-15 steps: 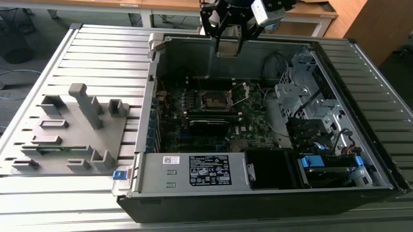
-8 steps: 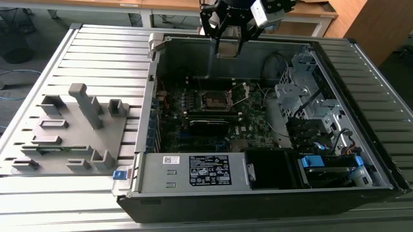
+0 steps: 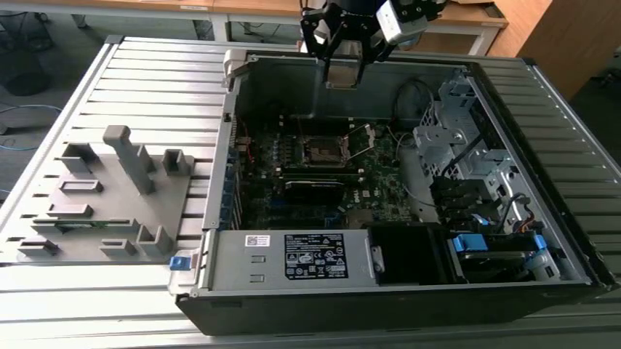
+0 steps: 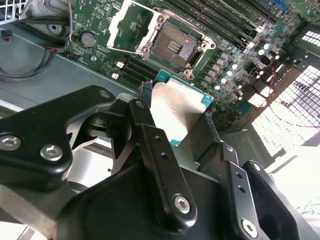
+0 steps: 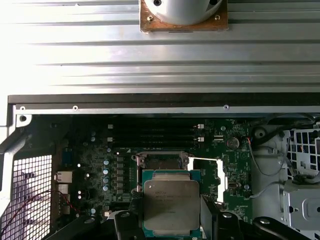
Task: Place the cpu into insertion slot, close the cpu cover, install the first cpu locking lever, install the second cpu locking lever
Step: 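Place the cpu into insertion slot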
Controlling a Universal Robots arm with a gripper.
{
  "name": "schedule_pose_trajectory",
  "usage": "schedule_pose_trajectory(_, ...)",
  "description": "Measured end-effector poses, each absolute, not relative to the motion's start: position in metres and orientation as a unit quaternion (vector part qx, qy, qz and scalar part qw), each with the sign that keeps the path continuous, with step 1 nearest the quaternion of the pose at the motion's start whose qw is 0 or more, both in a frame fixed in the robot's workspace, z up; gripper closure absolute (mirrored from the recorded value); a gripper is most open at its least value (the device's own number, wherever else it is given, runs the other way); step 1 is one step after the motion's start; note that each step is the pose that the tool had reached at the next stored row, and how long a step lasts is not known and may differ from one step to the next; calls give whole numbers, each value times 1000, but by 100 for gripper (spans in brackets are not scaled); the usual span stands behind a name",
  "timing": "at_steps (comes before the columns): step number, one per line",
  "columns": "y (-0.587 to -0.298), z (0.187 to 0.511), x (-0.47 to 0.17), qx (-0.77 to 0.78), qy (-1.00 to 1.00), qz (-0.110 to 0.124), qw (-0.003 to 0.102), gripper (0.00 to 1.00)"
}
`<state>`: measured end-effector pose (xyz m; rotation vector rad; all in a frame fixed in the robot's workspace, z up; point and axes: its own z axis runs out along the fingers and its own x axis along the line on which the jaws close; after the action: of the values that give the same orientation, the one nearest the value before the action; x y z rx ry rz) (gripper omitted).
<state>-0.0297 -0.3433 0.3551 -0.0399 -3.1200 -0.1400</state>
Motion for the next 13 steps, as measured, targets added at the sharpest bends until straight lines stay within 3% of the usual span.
schedule_pose_trajectory(13,-343,352,-30,-13,-999,-45,9,46)
